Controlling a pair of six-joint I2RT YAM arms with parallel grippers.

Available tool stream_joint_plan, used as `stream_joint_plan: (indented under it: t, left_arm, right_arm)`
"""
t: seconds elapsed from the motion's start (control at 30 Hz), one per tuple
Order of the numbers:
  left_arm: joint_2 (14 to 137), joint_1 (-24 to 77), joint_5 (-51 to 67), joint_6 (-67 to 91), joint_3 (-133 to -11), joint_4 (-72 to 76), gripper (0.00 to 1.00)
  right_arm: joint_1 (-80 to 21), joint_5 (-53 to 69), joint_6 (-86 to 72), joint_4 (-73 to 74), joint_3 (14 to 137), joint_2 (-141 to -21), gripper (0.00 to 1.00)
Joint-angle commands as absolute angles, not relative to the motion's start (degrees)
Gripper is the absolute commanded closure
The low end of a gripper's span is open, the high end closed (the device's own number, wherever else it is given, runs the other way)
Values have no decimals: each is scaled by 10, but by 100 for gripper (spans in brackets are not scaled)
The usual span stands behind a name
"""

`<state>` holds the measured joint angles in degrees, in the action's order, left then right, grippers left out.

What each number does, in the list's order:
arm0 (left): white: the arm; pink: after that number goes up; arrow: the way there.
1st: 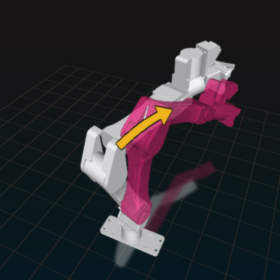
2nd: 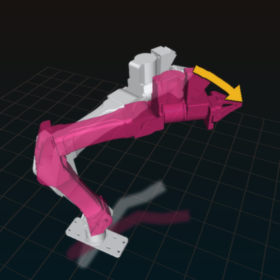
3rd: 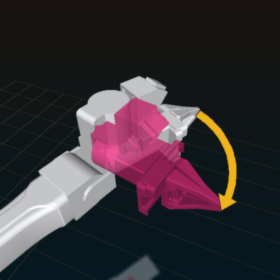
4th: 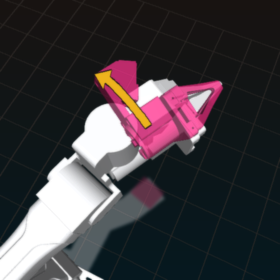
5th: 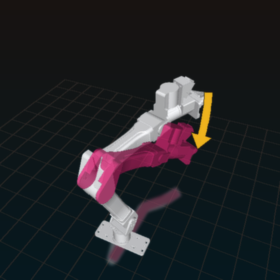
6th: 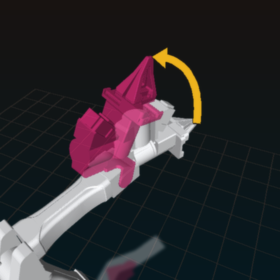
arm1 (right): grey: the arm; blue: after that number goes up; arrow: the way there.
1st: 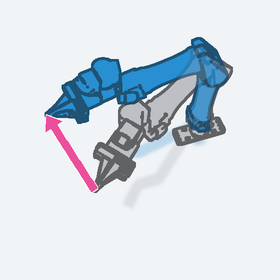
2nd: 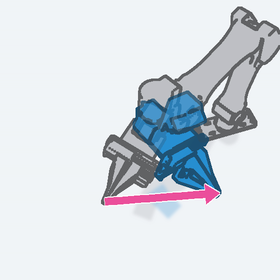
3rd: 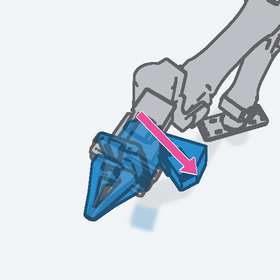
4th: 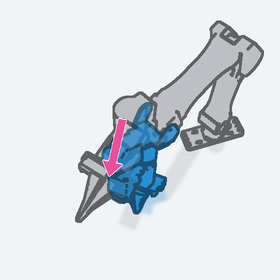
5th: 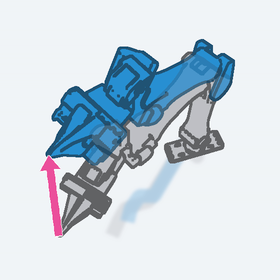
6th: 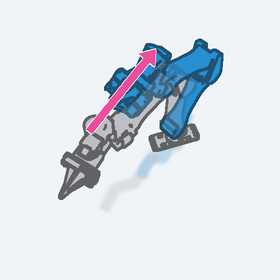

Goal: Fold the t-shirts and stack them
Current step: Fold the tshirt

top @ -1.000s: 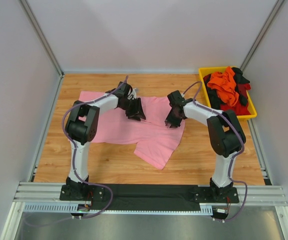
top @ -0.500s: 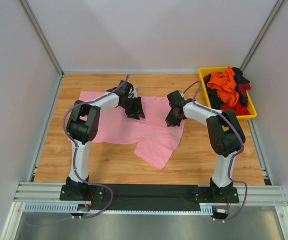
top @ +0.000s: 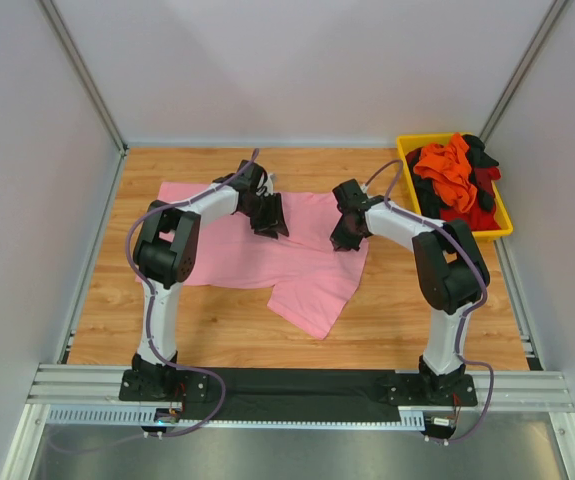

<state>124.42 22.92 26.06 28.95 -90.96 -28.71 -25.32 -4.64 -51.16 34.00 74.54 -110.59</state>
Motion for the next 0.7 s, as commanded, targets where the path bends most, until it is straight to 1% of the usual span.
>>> stream_joint_plan:
  t: [0.0,0.17,0.2,0.23,0.37,0.47,0.67]
  left_arm:
    - [1242,232,243,269,-933,-297,52]
    - [1250,233,257,268,-938,-293,55]
    - [1251,233,257,268,-939,-294,55]
    - [1252,234,258,267,-939,-294,55]
    - [1254,235,261,271,-939,-288,56]
    - [1255,236,263,272,-941,-285,57]
    - [1253,239,262,279,-947,-285,60]
  right_arm:
    - [-256,-65,-507,345,766,-1095,100]
    - [-256,-56,-506,352,773,-1100,99]
    - [-256,-54,-505,351,774,-1101,98]
    - [-256,-51,-503,352,775,-1105,91]
    - [-255,-33,-506,352,776,-1102,82]
    - [-256,-26,-512,349,773,-1100,80]
    - [-255,-18,-519,346,773,-1104,80]
